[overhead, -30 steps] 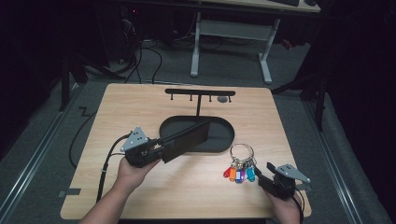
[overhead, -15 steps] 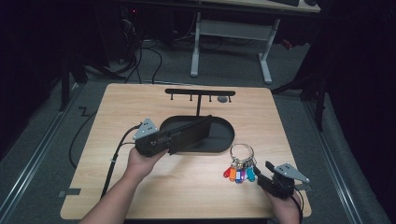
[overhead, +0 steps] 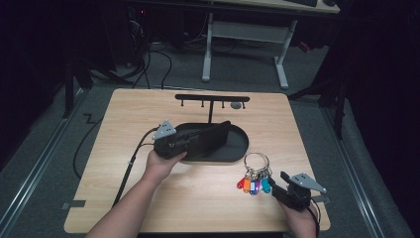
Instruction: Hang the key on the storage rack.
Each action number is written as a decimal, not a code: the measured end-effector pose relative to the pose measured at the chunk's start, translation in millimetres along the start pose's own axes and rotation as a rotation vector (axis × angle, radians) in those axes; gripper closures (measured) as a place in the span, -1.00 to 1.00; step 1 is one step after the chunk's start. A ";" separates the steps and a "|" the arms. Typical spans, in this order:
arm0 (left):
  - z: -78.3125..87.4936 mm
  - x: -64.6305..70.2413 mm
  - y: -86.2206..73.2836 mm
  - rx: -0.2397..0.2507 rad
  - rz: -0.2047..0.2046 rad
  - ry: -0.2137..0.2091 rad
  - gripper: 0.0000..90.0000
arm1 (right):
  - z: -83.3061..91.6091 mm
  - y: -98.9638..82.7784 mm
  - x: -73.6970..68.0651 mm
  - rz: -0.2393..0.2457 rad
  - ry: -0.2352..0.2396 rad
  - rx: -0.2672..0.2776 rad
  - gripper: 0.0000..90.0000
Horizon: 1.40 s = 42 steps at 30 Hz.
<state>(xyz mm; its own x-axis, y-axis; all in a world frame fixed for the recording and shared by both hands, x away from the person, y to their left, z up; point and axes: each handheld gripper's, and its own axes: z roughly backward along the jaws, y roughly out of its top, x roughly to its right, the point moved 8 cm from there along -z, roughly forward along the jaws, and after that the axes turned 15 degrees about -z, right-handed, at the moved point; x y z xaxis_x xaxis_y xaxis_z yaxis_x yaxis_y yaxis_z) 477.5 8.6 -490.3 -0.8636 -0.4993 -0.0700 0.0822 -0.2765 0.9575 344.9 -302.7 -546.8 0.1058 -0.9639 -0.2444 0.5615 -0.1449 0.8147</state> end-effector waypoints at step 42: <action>1.5 27.7 -1.3 -0.007 -0.040 -0.063 0.71 | -8.7 -6.9 -8.4 0.024 0.004 -0.042 -0.02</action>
<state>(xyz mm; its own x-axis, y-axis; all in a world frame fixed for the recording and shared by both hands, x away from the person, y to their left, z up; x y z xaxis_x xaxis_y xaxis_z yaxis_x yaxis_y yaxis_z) 452.8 -3.6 -493.1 -0.8959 -0.4350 -0.0900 0.0503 -0.3007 0.9524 347.4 -291.6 -555.0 0.1233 -0.9660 -0.2271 0.5927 -0.1118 0.7976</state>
